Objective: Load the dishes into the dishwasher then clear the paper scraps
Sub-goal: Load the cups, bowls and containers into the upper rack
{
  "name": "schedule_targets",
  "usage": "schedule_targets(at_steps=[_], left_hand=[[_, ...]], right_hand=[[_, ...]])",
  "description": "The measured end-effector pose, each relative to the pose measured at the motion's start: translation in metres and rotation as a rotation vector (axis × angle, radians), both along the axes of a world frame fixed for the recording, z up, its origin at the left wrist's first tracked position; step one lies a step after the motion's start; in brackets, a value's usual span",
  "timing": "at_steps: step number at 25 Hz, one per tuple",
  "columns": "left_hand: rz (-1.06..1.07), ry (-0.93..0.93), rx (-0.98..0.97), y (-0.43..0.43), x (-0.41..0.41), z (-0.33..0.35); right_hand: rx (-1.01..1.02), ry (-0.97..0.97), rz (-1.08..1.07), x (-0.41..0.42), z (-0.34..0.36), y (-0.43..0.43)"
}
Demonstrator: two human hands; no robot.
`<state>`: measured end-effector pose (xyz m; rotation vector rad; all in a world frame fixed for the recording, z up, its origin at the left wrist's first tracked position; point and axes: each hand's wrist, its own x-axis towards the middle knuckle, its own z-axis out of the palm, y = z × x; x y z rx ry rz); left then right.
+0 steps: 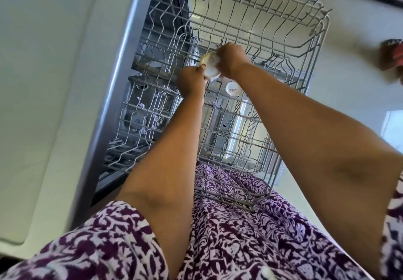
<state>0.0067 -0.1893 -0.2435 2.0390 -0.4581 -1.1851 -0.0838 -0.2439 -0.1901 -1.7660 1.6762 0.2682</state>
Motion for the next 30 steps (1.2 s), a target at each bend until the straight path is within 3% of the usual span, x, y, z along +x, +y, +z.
schedule_targets(at_steps=[3,12,15,18,22,30], left_hand=[[-0.099,-0.195,-0.039,-0.003,0.003,0.003],[-0.239,-0.135,-0.105,-0.015,-0.003,0.013],[-0.246,-0.128,-0.083,-0.022,-0.004,0.015],[-0.208,-0.056,-0.072,-0.023,0.0,0.012],[-0.129,0.015,-0.039,-0.019,0.003,0.005],[-0.131,0.022,-0.029,-0.011,0.002,0.003]], right_hand=[[0.066,-0.019,-0.103,0.004,-0.008,0.008],[0.315,-0.727,-1.23,0.009,-0.017,0.005],[0.34,-0.615,-1.096,0.005,-0.011,-0.002],[0.225,-0.373,-0.782,0.003,-0.008,-0.003],[0.074,-0.241,-0.545,0.0,-0.01,0.005],[-0.041,-0.221,-0.516,-0.005,-0.015,0.012]])
